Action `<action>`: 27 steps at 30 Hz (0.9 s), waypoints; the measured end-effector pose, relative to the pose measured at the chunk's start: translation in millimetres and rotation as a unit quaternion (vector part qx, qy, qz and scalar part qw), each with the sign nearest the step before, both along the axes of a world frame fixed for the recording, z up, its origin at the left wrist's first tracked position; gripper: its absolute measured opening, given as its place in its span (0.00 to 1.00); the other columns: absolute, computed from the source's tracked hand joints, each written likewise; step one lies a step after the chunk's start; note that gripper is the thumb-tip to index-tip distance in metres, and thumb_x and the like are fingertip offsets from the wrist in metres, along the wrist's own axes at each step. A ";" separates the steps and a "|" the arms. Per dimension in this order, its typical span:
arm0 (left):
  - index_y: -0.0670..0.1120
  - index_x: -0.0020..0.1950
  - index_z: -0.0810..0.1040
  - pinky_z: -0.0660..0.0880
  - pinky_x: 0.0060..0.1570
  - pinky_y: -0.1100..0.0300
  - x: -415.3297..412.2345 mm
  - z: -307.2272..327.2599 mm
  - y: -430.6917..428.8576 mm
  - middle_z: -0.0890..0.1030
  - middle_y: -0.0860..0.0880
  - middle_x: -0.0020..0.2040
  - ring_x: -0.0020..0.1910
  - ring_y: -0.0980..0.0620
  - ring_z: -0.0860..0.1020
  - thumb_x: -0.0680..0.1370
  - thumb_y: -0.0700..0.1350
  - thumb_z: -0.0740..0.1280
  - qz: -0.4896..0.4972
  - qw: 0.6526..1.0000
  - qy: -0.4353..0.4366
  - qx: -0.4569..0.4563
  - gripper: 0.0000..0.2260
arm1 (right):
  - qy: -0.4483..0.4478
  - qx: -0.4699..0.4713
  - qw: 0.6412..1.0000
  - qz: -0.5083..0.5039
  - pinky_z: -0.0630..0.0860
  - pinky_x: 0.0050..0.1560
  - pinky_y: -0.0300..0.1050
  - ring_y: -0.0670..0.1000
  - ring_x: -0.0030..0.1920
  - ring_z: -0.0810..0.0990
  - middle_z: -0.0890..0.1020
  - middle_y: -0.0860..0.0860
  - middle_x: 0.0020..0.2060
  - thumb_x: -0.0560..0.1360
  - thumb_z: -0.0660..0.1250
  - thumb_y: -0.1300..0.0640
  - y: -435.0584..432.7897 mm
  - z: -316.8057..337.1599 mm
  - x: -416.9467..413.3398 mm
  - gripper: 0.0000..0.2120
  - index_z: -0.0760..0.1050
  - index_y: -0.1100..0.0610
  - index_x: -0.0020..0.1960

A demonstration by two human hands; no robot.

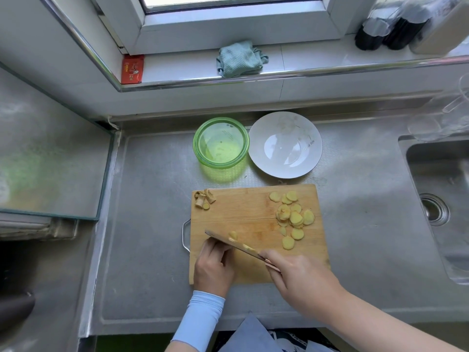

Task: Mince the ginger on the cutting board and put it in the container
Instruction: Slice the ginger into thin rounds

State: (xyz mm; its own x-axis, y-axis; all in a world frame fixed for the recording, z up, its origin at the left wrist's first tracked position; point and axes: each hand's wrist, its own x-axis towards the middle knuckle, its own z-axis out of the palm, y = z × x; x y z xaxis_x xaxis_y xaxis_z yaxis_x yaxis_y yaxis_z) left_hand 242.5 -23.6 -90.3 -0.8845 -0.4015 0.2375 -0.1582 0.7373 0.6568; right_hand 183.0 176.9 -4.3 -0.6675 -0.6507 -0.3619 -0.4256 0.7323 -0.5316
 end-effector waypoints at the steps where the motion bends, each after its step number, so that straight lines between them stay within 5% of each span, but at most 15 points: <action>1: 0.42 0.40 0.84 0.67 0.54 0.75 -0.3 0.8 -0.2 0.82 0.45 0.42 0.45 0.50 0.77 0.74 0.39 0.65 -0.003 1.000 -0.001 0.000 0.08 | 0.002 0.001 1.000 -0.001 0.72 0.36 0.50 0.54 0.40 0.78 0.82 0.46 0.43 0.83 0.53 0.45 1.5 0.4 0.9 0.14 0.64 0.40 0.68; 9: 0.41 0.39 0.83 0.66 0.54 0.77 -0.8 -0.4 -0.6 0.82 0.46 0.42 0.45 0.51 0.77 0.65 0.26 0.75 -0.009 1.000 -0.017 -0.015 0.12 | -0.009 0.017 1.000 0.002 0.74 0.38 0.51 0.55 0.42 0.79 0.83 0.46 0.45 0.84 0.51 0.44 0.9 7.3 -2.0 0.13 0.64 0.40 0.67; 27: 0.42 0.39 0.82 0.69 0.49 0.72 0.2 -5.5 -1.9 0.80 0.47 0.41 0.43 0.50 0.78 0.67 0.27 0.73 -0.007 1.000 -0.003 -0.004 0.10 | -0.022 0.053 0.998 0.018 0.73 0.36 0.51 0.57 0.40 0.78 0.81 0.49 0.42 0.84 0.51 0.45 -2.9 10.9 -13.6 0.12 0.65 0.42 0.66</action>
